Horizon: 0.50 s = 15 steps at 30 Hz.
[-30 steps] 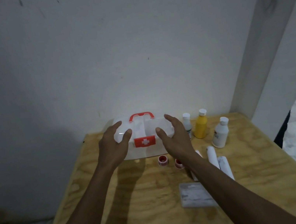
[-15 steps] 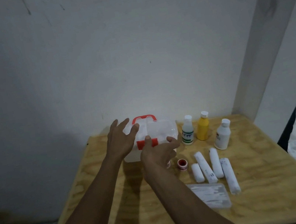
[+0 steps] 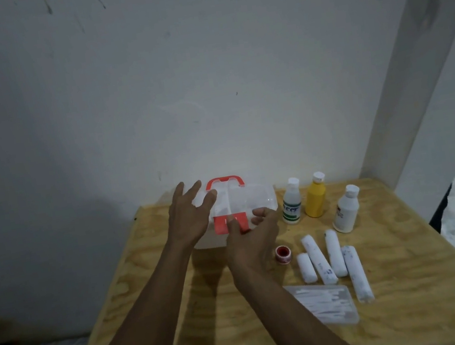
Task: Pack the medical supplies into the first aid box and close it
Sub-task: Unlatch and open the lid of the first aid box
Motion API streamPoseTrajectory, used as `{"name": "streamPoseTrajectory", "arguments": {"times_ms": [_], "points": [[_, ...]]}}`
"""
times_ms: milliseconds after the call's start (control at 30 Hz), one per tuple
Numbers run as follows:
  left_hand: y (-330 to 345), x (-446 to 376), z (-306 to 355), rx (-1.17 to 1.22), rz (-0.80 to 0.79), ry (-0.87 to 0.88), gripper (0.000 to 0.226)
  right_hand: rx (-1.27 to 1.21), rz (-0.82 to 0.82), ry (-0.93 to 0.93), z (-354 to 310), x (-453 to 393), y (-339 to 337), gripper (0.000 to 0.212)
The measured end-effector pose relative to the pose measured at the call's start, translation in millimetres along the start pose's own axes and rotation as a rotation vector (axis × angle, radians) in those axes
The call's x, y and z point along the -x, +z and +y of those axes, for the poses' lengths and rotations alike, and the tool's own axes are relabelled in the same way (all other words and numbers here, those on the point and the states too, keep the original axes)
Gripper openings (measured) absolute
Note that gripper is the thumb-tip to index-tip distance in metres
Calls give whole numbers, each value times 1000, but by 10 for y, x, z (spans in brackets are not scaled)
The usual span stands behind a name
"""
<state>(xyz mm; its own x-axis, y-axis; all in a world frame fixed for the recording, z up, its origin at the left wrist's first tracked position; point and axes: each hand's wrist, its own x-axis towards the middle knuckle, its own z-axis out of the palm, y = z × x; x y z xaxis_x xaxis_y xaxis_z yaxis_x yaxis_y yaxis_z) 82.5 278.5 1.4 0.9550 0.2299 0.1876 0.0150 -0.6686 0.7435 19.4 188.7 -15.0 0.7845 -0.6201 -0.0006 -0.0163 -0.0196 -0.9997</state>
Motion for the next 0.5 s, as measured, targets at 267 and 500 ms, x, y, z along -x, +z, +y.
{"name": "streamPoseTrajectory", "arguments": {"times_ms": [267,500], "points": [[3,0,-17,-2,-11,14,60,233,-435,-532,25,-180,-376,38],[-39,5,-43,38,-30,44,62,640,-348,-1118,-70,-588,-401,17]]}}
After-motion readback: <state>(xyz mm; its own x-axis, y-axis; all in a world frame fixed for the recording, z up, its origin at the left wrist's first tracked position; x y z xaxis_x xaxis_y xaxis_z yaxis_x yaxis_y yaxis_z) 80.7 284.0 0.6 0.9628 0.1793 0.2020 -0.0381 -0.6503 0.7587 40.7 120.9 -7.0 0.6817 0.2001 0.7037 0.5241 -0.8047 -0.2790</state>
